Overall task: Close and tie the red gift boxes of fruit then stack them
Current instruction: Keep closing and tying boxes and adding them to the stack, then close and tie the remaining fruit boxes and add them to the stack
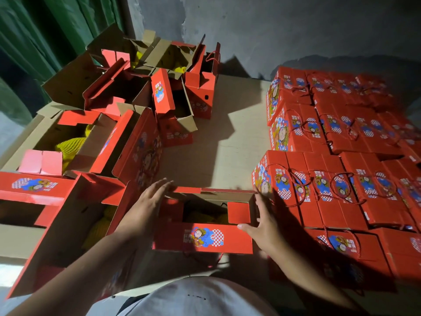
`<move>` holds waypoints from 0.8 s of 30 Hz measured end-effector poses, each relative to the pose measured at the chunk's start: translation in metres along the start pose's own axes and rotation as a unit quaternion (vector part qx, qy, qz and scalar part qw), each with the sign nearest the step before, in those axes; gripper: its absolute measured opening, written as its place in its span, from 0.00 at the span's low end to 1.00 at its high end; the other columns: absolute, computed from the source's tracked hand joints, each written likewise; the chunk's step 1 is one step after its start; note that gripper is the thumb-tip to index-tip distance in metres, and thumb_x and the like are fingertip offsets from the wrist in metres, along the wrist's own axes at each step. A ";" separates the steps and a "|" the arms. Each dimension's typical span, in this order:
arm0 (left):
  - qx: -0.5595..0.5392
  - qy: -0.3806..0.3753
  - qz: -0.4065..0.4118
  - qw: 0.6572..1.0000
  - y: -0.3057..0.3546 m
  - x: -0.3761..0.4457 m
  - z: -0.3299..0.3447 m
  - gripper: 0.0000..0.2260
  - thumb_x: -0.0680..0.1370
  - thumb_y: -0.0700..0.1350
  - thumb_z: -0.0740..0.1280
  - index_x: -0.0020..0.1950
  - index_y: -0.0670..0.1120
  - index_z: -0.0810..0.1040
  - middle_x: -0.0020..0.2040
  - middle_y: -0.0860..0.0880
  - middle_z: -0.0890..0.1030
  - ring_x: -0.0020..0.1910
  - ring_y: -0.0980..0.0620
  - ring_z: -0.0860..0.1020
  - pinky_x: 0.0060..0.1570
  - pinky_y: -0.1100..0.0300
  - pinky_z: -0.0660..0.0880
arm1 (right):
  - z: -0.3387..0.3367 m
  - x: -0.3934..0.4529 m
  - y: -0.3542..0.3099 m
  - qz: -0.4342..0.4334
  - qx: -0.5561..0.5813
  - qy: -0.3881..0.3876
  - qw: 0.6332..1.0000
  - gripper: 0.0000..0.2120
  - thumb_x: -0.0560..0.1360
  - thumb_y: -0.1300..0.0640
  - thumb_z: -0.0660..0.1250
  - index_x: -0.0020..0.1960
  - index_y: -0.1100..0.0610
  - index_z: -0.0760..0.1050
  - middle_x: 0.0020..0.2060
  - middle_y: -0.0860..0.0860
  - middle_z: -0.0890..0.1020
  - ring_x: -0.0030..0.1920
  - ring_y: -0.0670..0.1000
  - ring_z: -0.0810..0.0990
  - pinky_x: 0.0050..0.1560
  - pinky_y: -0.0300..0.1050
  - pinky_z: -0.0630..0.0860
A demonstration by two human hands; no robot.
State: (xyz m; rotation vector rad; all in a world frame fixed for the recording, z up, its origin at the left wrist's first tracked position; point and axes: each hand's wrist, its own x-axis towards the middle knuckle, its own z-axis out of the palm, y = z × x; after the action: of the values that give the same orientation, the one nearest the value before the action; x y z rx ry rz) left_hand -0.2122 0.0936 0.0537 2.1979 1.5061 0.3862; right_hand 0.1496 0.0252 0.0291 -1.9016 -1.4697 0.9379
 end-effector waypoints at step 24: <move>0.111 -0.173 0.023 0.978 0.022 0.007 0.025 0.35 0.78 0.63 0.55 0.76 0.73 0.33 0.83 0.47 0.52 0.81 0.38 0.51 0.65 0.43 0.74 | 0.018 0.007 -0.020 -0.180 -0.348 -0.082 0.916 0.31 0.80 0.39 0.56 0.81 0.36 0.51 0.77 0.49 0.60 0.76 0.56 0.61 0.79 0.57 0.56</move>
State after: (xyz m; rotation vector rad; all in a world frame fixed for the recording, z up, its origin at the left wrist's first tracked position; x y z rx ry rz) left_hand -0.1799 0.0886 0.0435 2.3229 1.3604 -0.1566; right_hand 0.1250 0.0371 0.0323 -1.9111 -2.3920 0.4263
